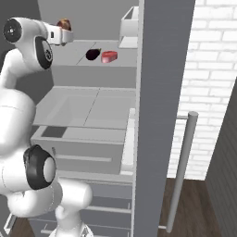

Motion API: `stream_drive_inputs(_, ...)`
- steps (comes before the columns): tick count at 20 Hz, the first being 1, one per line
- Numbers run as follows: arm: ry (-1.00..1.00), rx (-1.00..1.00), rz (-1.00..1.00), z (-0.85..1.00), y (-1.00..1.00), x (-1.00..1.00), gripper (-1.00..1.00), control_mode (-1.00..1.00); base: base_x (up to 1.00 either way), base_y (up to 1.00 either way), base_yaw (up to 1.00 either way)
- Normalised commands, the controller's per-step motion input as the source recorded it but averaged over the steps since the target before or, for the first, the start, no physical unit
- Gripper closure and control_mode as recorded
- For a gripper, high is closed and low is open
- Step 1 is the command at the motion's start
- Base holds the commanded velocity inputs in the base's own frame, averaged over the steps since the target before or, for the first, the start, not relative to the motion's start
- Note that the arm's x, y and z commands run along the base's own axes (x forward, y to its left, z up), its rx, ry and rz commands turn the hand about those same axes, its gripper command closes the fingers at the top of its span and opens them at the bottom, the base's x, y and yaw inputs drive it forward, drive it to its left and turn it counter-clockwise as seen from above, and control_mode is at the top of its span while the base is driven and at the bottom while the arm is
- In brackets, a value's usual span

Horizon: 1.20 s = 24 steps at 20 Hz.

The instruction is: Place one eggplant and one steak in each tupperware on the nearby counter, to pack two identical lunches.

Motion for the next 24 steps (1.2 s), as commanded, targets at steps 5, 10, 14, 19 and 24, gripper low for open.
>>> stream_drive_inputs(5, -0.24, 0.20, 0.00, 0.28, -0.38, -1.00, 1.00, -1.00, 0.00, 0.00, 0.00)
stream_drive_inputs(10, 0.03, 0.10, 0.00, 0.03, -0.42, -1.00, 1.00, -1.00, 0.00, 0.00, 0.00)
stream_drive_inputs(14, 0.18, 0.06, 0.00, 0.00, -0.36, -1.00, 1.00, -1.00, 0.00, 0.00, 0.00)
stream_drive_inputs(19, 0.28, 0.04, 0.00, -0.22, -0.30, -1.00, 1.00, -1.00, 0.00, 0.00, 0.00)
stream_drive_inputs(24, 0.67, 0.00, 0.00, -1.00, -0.03, -1.00, 1.00, -1.00, 0.00, 0.00, 0.00)
